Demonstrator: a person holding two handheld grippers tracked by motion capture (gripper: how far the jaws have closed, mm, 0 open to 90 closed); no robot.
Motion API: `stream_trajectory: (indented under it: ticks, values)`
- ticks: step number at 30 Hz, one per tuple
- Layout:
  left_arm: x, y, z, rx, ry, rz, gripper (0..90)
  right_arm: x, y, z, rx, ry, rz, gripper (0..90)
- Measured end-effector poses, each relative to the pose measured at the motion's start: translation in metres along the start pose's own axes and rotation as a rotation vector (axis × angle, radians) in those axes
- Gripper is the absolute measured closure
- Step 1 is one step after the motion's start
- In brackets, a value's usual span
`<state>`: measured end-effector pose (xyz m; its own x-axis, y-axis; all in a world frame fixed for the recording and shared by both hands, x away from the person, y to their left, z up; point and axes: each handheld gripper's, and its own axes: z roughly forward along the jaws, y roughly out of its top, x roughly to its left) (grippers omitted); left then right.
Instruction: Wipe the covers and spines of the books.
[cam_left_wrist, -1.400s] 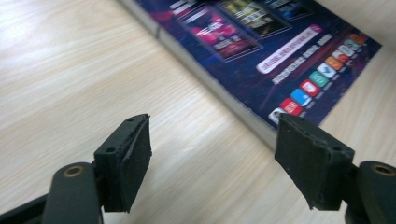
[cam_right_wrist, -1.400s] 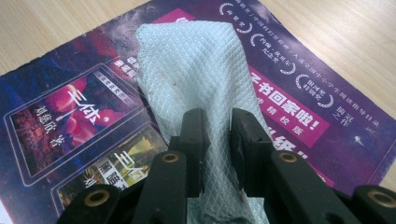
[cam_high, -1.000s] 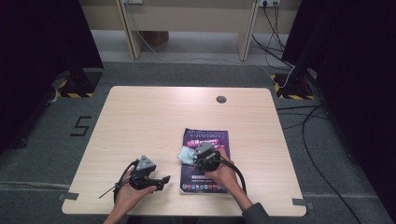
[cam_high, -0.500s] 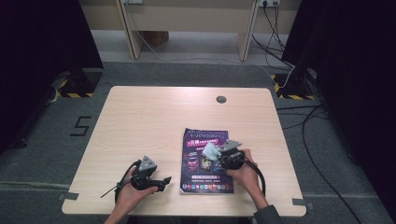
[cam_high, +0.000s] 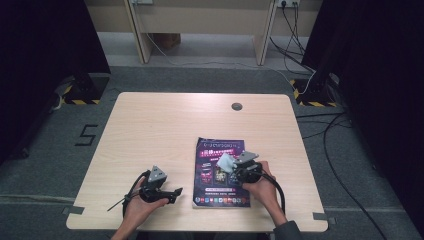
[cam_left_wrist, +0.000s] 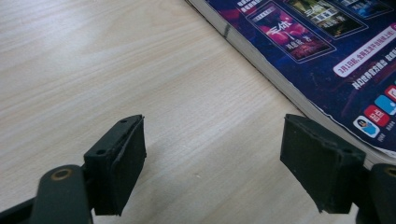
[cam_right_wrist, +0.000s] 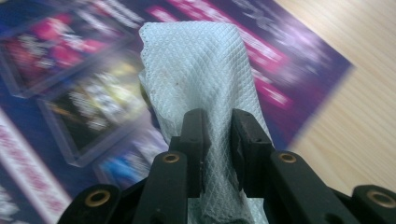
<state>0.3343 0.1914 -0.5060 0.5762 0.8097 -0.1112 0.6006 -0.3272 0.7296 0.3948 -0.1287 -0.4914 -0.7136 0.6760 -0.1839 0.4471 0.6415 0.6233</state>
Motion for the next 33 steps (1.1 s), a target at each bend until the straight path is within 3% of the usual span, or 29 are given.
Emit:
stream_trajectory:
  ticks: [3, 6, 14, 17, 19, 24, 28, 33]
  values:
    - [0.002, 0.000, 0.000, -0.005, 0.020, 0.001, 21.8, 0.017, 0.007, 0.003, -0.017, 0.052, -0.025, 75.6]
    - [0.003, -0.001, 0.000, 0.014, 0.063, 0.020, 22.0, 0.033, 0.012, 0.004, -0.026, 0.075, -0.057, 75.7]
    - [0.009, -0.001, -0.003, 0.006, 0.087, -0.014, 22.0, 0.064, 0.023, 0.006, -0.046, 0.161, -0.101, 75.2]
    - [0.010, -0.001, -0.003, -0.001, 0.093, -0.022, 22.0, 0.072, 0.024, 0.005, -0.048, 0.171, -0.120, 75.2]
    - [0.011, -0.001, -0.003, 0.003, 0.094, -0.023, 22.0, 0.072, 0.024, 0.005, -0.051, 0.169, -0.135, 75.2]
    - [0.011, -0.002, -0.002, 0.006, 0.094, -0.026, 21.9, 0.068, 0.023, 0.005, -0.052, 0.184, -0.117, 75.5]
    - [0.011, -0.001, -0.003, 0.004, 0.092, -0.026, 21.9, 0.059, 0.017, 0.002, -0.043, 0.153, -0.109, 75.5]
    - [0.010, 0.000, -0.001, 0.004, 0.088, -0.024, 21.9, 0.037, -0.003, -0.011, -0.016, 0.088, -0.038, 75.5]
